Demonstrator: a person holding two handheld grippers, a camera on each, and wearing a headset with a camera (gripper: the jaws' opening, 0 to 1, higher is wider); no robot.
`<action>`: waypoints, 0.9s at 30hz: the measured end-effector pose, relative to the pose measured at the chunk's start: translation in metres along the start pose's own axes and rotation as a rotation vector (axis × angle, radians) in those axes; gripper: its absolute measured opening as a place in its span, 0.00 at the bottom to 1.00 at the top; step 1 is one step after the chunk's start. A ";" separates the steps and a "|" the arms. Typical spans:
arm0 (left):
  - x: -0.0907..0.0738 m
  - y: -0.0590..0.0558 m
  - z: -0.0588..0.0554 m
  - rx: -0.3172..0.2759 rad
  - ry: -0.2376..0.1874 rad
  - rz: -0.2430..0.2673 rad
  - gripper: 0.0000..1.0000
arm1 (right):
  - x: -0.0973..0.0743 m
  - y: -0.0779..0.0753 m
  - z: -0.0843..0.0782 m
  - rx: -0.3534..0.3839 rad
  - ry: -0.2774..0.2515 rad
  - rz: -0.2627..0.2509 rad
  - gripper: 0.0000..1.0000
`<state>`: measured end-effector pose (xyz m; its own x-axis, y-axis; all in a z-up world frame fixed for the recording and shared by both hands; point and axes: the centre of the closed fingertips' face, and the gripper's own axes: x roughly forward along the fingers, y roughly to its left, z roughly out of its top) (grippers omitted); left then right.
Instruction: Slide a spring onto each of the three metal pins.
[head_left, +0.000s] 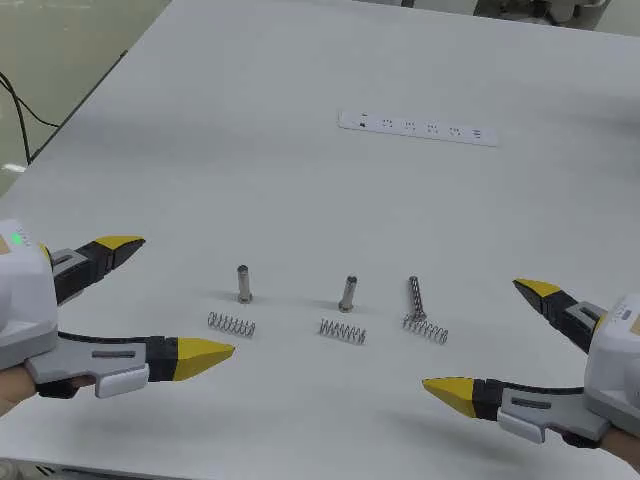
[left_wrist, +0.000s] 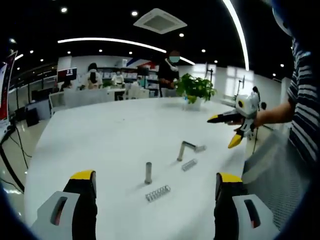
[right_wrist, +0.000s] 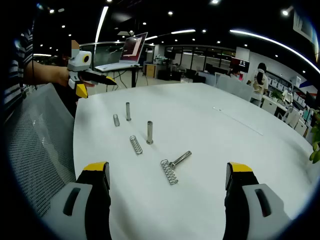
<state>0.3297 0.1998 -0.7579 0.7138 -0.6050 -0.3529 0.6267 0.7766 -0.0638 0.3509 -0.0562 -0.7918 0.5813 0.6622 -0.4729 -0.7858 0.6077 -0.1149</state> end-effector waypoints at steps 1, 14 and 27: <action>0.000 0.000 0.000 0.000 -0.001 -0.001 0.97 | 0.000 0.000 0.000 0.002 -0.002 0.000 0.97; 0.001 0.002 0.000 -0.005 -0.002 0.002 0.97 | 0.000 -0.001 0.002 -0.002 -0.003 -0.002 0.97; 0.002 0.002 -0.001 -0.003 0.002 -0.001 0.97 | 0.001 0.000 0.002 -0.010 0.002 0.006 0.97</action>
<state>0.3317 0.2003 -0.7598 0.7128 -0.6053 -0.3544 0.6264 0.7767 -0.0666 0.3525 -0.0546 -0.7903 0.5762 0.6647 -0.4755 -0.7913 0.5993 -0.1211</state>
